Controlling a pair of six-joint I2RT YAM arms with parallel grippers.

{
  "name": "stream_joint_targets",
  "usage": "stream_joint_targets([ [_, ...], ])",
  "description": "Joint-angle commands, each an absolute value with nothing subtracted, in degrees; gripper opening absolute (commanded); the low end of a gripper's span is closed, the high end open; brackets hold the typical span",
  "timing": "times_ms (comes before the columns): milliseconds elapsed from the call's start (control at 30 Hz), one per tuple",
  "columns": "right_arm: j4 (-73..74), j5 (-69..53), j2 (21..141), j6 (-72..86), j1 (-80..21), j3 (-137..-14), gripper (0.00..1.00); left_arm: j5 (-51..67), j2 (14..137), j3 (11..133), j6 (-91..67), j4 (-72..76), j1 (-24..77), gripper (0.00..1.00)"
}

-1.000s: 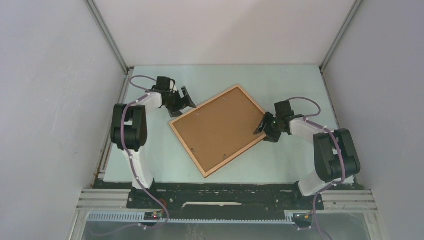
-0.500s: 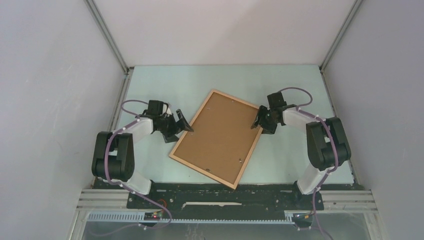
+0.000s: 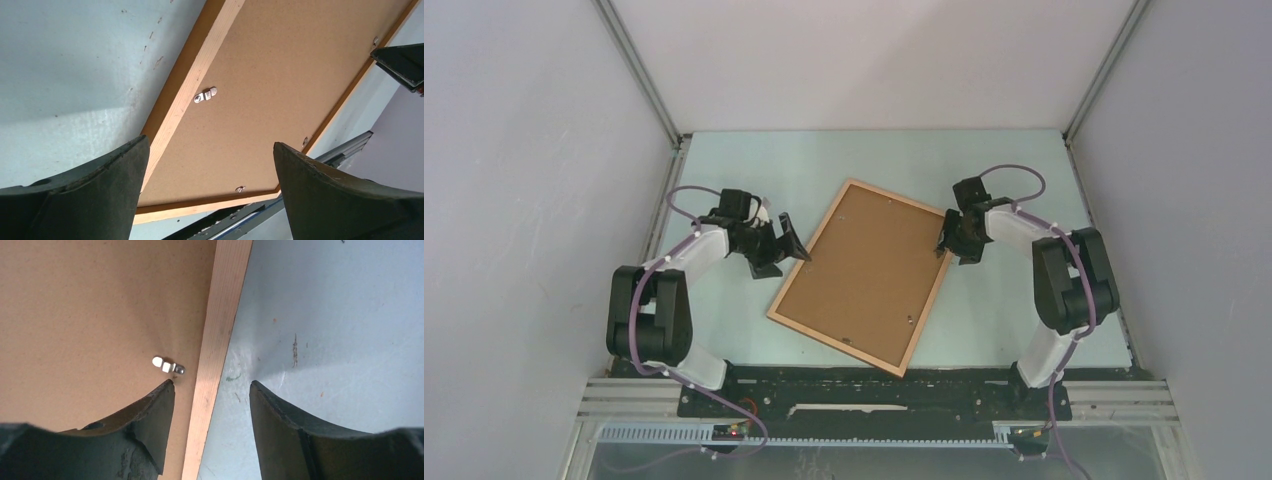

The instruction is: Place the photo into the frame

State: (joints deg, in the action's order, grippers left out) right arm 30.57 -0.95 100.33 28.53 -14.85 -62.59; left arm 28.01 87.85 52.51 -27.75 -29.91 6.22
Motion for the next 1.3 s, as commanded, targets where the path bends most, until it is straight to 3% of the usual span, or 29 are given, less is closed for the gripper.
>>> stream_joint_targets([
  [0, 31.3, 3.6, 102.7, 25.3, -16.2, -66.7, 0.64, 25.8, 86.5, 55.3, -24.0, -32.2, 6.5, 1.0],
  [300, 31.8, 5.8, 106.8, 26.0, -16.9, -70.0, 0.62, 26.4, 87.1, 53.8, -23.7, -30.7, 6.2, 1.0],
  [500, 32.3, 6.9, 107.8, 26.7, -17.0, -70.3, 0.53, 27.0, 87.0, 53.6, -24.0, -30.1, 5.7, 1.0],
  [733, 32.5, 6.9, 108.4, 29.5, -16.8, -70.3, 0.24, 27.7, 87.1, 53.4, -24.3, -29.6, 5.7, 1.0],
  [933, 32.0, 6.0, 108.5, 33.8, -16.7, -70.4, 0.05, 27.4, 86.7, 53.0, -24.5, -29.3, 5.7, 1.0],
  [1133, 32.1, 3.0, 107.6, 34.7, -16.2, -70.3, 0.01, 27.5, 87.6, 52.4, -24.7, -29.1, 5.8, 1.0],
  [1200, 32.6, 2.5, 105.9, 34.3, -16.2, -70.4, 0.05, 27.1, 87.0, 52.3, -24.7, -28.9, 5.7, 1.0],
  [1267, 33.2, 1.6, 104.2, 34.0, -15.7, -70.3, 0.18, 27.2, 86.4, 52.3, -24.3, -28.9, 5.6, 1.0],
])
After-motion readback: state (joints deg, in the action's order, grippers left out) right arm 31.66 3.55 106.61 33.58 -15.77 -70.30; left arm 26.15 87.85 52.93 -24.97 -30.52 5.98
